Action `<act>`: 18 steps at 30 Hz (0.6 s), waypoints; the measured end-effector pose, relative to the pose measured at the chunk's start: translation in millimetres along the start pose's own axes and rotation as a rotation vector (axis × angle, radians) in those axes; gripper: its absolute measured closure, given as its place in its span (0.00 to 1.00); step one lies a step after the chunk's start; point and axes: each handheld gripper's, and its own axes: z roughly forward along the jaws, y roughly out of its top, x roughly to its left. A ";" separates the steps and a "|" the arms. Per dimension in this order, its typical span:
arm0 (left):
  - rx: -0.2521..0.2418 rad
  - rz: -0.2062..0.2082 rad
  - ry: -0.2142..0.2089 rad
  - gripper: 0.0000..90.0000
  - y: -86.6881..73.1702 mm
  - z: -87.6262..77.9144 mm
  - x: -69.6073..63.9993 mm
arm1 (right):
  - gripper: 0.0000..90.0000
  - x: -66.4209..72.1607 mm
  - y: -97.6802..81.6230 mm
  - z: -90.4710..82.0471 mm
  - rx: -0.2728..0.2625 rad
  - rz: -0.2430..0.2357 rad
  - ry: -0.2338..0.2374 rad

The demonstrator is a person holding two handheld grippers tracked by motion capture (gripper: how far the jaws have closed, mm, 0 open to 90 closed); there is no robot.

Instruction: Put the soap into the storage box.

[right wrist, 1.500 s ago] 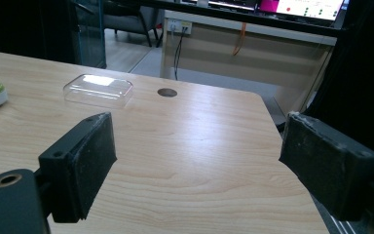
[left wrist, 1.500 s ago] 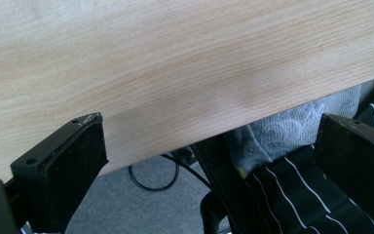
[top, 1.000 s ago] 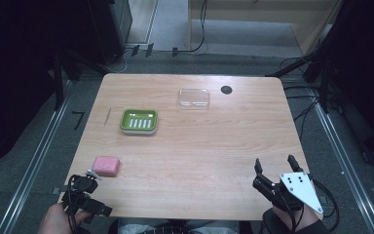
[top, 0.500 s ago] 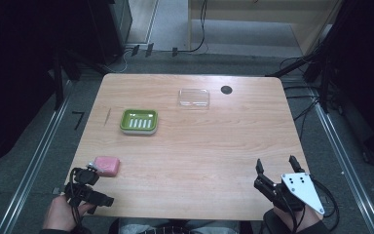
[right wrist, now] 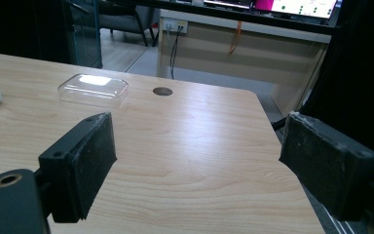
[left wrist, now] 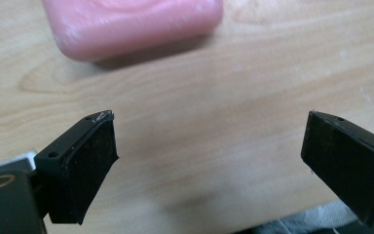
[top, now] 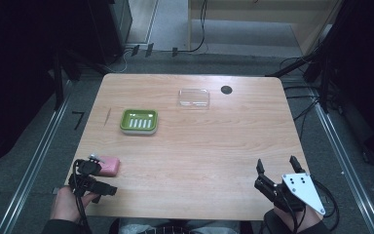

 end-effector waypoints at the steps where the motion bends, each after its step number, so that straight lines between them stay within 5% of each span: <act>1: -0.004 -0.008 -0.001 0.07 1.4 0.2 1.1 | 0.14 0.1 0.0 0.0 0.001 0.001 0.000; 18: -0.003 -0.068 0.005 0.04 29.7 7.5 15.8 | 0.14 -0.4 -0.1 -0.2 0.002 0.005 0.000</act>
